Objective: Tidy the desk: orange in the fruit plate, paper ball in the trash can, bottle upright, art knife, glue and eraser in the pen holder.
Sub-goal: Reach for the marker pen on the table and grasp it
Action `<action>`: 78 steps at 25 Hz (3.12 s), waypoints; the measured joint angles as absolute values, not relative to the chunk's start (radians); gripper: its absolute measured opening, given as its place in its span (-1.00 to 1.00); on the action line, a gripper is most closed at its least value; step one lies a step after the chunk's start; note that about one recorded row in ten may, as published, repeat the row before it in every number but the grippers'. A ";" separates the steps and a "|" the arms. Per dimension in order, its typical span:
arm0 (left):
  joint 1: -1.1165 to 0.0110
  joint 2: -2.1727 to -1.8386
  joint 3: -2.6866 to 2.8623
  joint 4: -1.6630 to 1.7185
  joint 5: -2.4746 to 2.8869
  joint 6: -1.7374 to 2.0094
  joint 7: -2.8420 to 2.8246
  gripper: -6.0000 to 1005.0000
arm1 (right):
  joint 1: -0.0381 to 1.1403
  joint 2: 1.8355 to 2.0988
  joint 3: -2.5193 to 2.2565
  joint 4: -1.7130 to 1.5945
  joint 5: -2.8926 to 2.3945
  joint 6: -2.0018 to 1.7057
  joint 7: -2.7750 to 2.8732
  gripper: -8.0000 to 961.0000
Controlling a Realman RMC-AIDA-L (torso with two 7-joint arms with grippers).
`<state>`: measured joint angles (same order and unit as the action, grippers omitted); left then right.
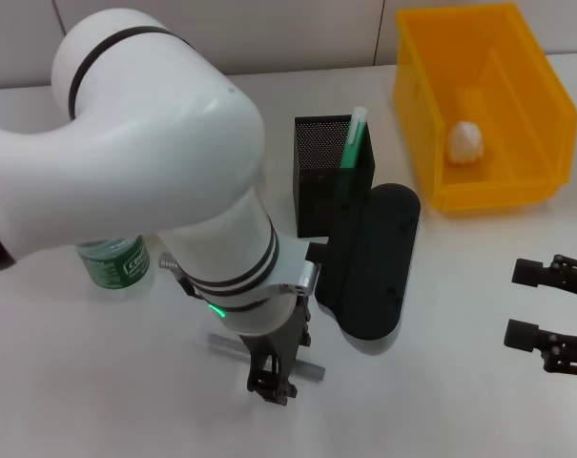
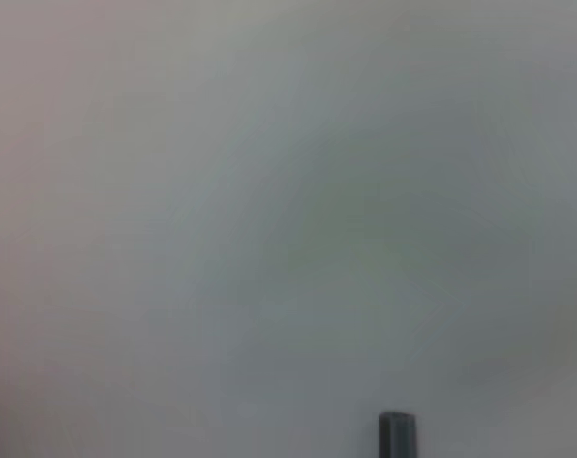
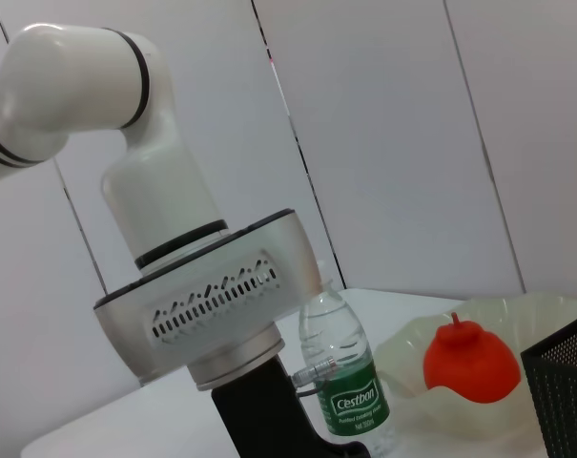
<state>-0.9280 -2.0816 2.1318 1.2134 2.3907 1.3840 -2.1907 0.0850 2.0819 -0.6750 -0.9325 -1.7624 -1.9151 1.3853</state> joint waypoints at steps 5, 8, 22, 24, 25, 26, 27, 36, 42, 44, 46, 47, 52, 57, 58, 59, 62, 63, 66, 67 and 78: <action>-0.924 -2.082 2.136 1.199 2.395 1.370 -2.189 0.11 | 0.096 2.082 -0.675 -0.916 -1.762 -1.918 1.385 0.70; -0.925 -2.082 2.137 1.188 2.395 1.368 -2.189 0.11 | 0.104 2.081 -0.675 -0.911 -1.765 -1.919 1.385 0.70; -0.919 -2.082 2.140 1.162 2.401 1.333 -2.185 0.11 | 0.120 2.082 -0.676 -0.903 -1.772 -1.913 1.385 0.70; -0.919 -2.082 2.140 1.161 2.401 1.333 -2.185 0.11 | 0.123 2.082 -0.676 -0.901 -1.773 -1.912 1.385 0.70; -0.919 -2.082 2.140 1.160 2.401 1.333 -2.184 0.11 | 0.126 2.082 -0.676 -0.899 -1.773 -1.912 1.385 0.70; -0.919 -2.082 2.140 1.159 2.401 1.333 -2.184 0.11 | 0.128 2.082 -0.677 -0.895 -1.773 -1.912 1.385 0.70; -0.919 -2.082 2.140 1.158 2.401 1.333 -2.184 0.11 | 0.131 2.082 -0.676 -0.893 -1.774 -1.912 1.385 0.70; -0.922 -2.082 2.140 1.147 2.402 1.337 -2.184 0.10 | 0.146 2.080 -0.676 -0.889 -1.779 -1.909 1.385 0.70; -0.922 -2.082 2.140 1.146 2.402 1.337 -2.184 0.08 | 0.152 2.081 -0.676 -0.888 -1.779 -1.908 1.385 0.70; -0.922 -2.082 2.140 1.146 2.402 1.339 -2.185 0.07 | 0.156 2.081 -0.676 -0.883 -1.780 -1.908 1.385 0.70; -0.922 -2.082 2.140 1.146 2.402 1.339 -2.187 0.02 | 0.156 2.081 -0.675 -0.883 -1.779 -1.908 1.385 0.70; -0.922 -2.082 2.140 1.146 2.402 1.339 -2.187 0.00 | 0.156 2.082 -0.675 -0.883 -1.779 -1.908 1.385 0.70; -0.922 -2.082 2.140 1.150 2.402 1.341 -2.190 -0.06 | 0.157 2.082 -0.676 -0.882 -1.779 -1.908 1.386 0.70; -0.922 -2.082 2.140 1.152 2.402 1.344 -2.190 -0.06 | 0.158 2.082 -0.676 -0.882 -1.779 -1.908 1.386 0.70; -0.921 -2.082 2.140 1.153 2.402 1.345 -2.190 -0.06 | 0.158 2.082 -0.676 -0.882 -1.779 -1.908 1.386 0.70; -0.922 -2.082 2.139 1.154 2.402 1.346 -2.192 -0.07 | 0.158 2.082 -0.676 -0.882 -1.779 -1.908 1.386 0.70; -0.923 -2.082 2.136 1.152 2.402 1.347 -2.195 -0.21 | 0.158 2.082 -0.676 -0.882 -1.779 -1.908 1.387 0.70; -0.923 -2.082 2.136 1.152 2.402 1.347 -2.195 -0.28 | 0.158 2.082 -0.676 -0.882 -1.779 -1.908 1.387 0.70; -0.925 -2.082 2.132 1.148 2.397 1.349 -2.198 -0.36 | 0.160 2.082 -0.676 -0.882 -1.779 -1.908 1.387 0.70; -0.925 -2.082 2.132 1.148 2.396 1.350 -2.198 -0.37 | 0.160 2.082 -0.677 -0.882 -1.779 -1.908 1.387 0.70; -0.924 -2.082 2.136 1.142 2.401 1.351 -2.198 -0.40 | 0.176 2.081 -0.677 -0.867 -1.779 -1.908 1.387 0.70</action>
